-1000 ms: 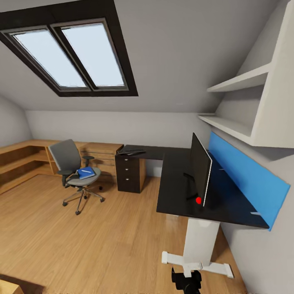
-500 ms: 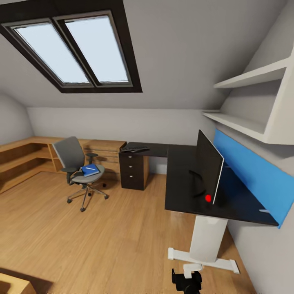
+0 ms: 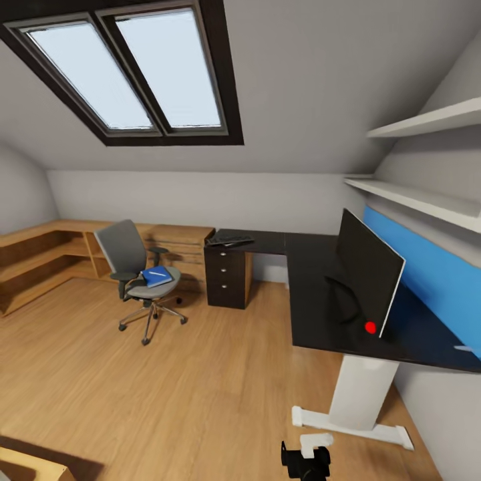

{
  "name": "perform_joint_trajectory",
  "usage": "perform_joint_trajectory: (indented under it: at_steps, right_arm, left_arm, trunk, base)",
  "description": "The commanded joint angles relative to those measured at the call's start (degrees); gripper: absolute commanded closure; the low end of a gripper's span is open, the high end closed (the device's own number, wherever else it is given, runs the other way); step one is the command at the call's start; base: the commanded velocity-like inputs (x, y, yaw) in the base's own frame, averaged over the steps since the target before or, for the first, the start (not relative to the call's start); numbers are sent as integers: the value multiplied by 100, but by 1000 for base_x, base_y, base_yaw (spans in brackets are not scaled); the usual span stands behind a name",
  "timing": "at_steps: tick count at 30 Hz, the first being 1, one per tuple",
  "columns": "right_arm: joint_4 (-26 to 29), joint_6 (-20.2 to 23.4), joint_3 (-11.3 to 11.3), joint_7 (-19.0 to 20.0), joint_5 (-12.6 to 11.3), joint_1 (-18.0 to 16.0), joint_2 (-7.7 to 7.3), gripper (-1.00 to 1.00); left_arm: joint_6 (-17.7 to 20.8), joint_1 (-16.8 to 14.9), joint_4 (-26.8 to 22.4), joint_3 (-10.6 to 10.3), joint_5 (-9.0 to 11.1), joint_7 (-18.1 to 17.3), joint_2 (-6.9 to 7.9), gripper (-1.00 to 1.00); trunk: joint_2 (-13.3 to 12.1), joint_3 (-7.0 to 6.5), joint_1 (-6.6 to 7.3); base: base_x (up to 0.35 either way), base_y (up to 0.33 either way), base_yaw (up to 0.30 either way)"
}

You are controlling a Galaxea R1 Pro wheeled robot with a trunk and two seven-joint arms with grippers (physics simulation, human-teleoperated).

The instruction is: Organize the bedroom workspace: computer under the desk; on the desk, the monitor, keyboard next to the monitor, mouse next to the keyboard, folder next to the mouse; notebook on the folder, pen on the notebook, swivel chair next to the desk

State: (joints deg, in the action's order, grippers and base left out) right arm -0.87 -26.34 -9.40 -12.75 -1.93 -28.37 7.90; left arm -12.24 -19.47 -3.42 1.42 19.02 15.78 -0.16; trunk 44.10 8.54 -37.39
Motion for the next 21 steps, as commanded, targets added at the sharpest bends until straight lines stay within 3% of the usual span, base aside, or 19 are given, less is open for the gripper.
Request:
perform_joint_trajectory:
  at_steps: [1,8,21]
  right_arm:
    - [-9,-15,-50,-34,-19,-2,4,-100]
    - [-9,-42,-53,-34,-18,15,15,-100]
    - [-9,-38,-54,-34,-20,15,19,-100]
  left_arm:
    - [-21,-4,14,9,17,2,-2,-100]
    - [-24,-4,60,8,6,4,-9,-100]
    - [-27,-4,61,26,24,-69,-1,-100]
  trunk:
    - [7,18,-4]
    - [7,67,-4]
    - [-514,-147,282]
  base:
    - [234,259,0]
    - [159,149,-8]
    - [3,3,-9]
